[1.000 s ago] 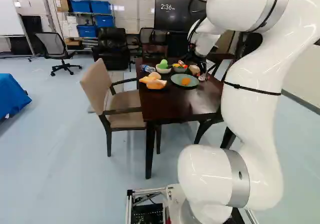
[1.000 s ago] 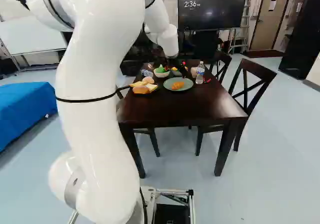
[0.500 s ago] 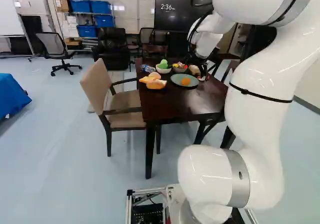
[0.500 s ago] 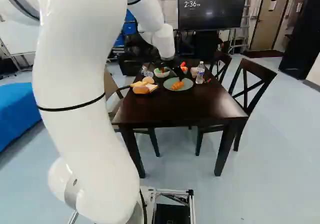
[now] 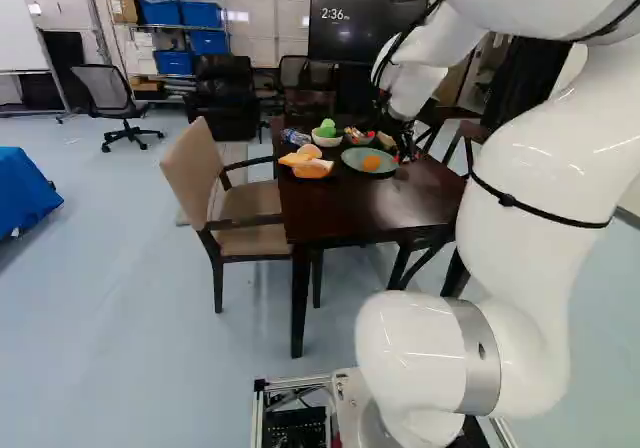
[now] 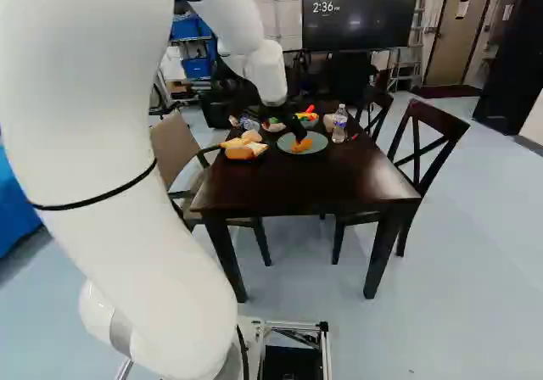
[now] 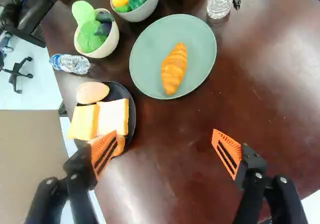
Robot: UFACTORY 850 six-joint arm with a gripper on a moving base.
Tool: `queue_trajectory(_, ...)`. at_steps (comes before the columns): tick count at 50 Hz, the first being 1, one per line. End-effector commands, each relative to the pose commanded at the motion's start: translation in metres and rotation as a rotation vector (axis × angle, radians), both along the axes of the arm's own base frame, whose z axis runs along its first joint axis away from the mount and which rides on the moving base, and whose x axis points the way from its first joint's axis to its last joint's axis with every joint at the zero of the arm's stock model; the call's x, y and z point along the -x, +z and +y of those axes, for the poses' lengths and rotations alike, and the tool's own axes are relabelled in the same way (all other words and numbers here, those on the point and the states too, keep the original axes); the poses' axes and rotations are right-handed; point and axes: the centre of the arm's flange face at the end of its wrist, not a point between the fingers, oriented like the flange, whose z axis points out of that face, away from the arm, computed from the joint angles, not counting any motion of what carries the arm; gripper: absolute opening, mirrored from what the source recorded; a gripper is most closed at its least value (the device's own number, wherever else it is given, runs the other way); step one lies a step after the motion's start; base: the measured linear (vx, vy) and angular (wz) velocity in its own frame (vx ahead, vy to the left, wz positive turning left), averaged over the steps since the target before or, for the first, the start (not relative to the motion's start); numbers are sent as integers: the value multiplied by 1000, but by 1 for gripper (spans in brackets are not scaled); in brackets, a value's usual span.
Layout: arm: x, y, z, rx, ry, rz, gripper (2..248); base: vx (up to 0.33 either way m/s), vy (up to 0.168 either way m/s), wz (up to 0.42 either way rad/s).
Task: Move the croissant to the empty plate
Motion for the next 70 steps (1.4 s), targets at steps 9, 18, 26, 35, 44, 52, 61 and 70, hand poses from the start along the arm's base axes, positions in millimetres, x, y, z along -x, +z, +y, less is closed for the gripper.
queue_trajectory(9, 9, 0, 14, 0, 24, 2, 247, 0, 0, 0)
queue_trajectory(18, 14, 0, 30, -1, 52, 3, 247, 0, 0, 0)
queue_trajectory(26, 18, 0, 44, -1, 78, 4, 247, 0, 0, 0)
queue_trajectory(35, 23, 0, 59, -1, 108, 5, 247, 0, 0, 0)
queue_trajectory(44, 30, 0, 75, -1, 138, 5, 247, 0, 0, 0)
queue_trajectory(52, 38, 0, 88, -1, 165, 5, 247, 0, 0, 0)
queue_trajectory(61, 48, -1, 102, -1, 193, 5, 247, 0, 0, 0)
queue_trajectory(70, 61, -1, 110, -1, 210, 5, 247, 0, 0, 0)
